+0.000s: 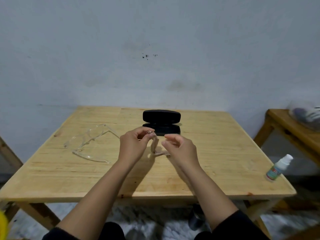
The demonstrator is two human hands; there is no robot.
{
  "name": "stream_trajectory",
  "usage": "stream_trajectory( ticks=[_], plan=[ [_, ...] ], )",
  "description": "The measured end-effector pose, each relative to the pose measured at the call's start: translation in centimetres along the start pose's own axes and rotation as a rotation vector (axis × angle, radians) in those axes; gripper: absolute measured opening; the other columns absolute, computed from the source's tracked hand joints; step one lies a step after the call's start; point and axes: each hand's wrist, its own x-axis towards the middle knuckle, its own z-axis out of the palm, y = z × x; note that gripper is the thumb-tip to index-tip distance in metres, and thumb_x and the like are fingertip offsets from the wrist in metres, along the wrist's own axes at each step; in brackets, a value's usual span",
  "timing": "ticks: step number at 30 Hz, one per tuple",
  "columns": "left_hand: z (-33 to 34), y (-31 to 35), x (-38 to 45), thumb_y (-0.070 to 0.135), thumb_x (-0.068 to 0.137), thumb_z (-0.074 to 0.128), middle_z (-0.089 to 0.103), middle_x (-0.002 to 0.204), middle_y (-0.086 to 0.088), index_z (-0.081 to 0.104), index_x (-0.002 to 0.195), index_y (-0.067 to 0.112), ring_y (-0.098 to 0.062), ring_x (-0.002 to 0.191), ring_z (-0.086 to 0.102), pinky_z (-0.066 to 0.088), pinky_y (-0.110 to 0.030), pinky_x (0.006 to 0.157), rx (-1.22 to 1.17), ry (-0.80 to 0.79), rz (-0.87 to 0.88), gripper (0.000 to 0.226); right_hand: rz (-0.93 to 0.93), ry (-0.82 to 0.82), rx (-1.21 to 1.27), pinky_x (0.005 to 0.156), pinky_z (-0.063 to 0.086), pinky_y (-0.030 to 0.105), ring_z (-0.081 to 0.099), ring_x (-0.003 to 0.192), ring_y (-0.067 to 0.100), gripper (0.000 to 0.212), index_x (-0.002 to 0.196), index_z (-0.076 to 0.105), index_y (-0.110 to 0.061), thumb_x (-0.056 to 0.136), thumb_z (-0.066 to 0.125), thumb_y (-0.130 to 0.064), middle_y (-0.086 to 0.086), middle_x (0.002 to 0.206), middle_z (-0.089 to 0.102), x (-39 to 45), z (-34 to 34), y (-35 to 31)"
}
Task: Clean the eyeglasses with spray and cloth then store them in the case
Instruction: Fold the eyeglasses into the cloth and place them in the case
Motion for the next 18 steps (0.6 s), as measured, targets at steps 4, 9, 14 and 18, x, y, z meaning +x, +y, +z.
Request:
stream_trajectory(
  ticks=[4, 9, 14, 18],
  plan=[
    [0.1, 0.9, 0.0, 0.016, 0.082, 0.069, 0.069, 0.077, 0.017, 0.069, 0.098, 0.029, 0.009, 0.072, 0.063, 0.04, 0.001, 0.067, -0.023, -0.104, -0.021, 0.02, -0.093, -0.025, 0.026, 0.074, 0.049, 0.016, 0.065, 0.087, 0.001, 0.024, 0.103, 0.07, -0.024, 0.08, 0.071, -0.022, -0.012, 0.094, 0.071, 0.5, 0.1, -1.0],
    [0.0, 1.5, 0.1, 0.012, 0.085, 0.066, 0.073, 0.082, 0.012, 0.065, 0.103, 0.027, 0.001, 0.072, 0.067, 0.047, -0.006, 0.068, -0.156, -0.153, -0.045, 0.024, -0.095, 0.014, 0.154, 0.059, 0.05, 0.02, 0.062, 0.067, -0.002, 0.009, 0.081, 0.072, -0.025, 0.083, 0.067, -0.018, -0.011, 0.071, 0.069, 1.0, 0.1, -1.2],
    [-0.2, 1.8, 0.3, 0.014, 0.085, 0.066, 0.074, 0.08, 0.01, 0.069, 0.094, 0.027, 0.001, 0.074, 0.066, 0.048, -0.013, 0.068, -0.216, -0.145, -0.043, 0.016, -0.064, 0.03, 0.232, 0.073, 0.054, 0.026, 0.064, 0.075, 0.011, 0.009, 0.078, 0.07, -0.024, 0.085, 0.065, -0.021, -0.002, 0.078, 0.071, 1.3, -0.3, -1.6],
    [0.3, 2.8, 0.2, 0.016, 0.086, 0.064, 0.071, 0.073, 0.008, 0.068, 0.094, 0.024, 0.006, 0.054, 0.056, 0.041, -0.02, 0.063, -0.253, -0.111, -0.073, 0.012, -0.062, -0.011, 0.283, 0.069, 0.053, 0.021, 0.064, 0.071, 0.008, 0.009, 0.079, 0.069, -0.017, 0.087, 0.064, -0.017, 0.003, 0.079, 0.07, 1.4, -0.5, -2.3]
  ],
)
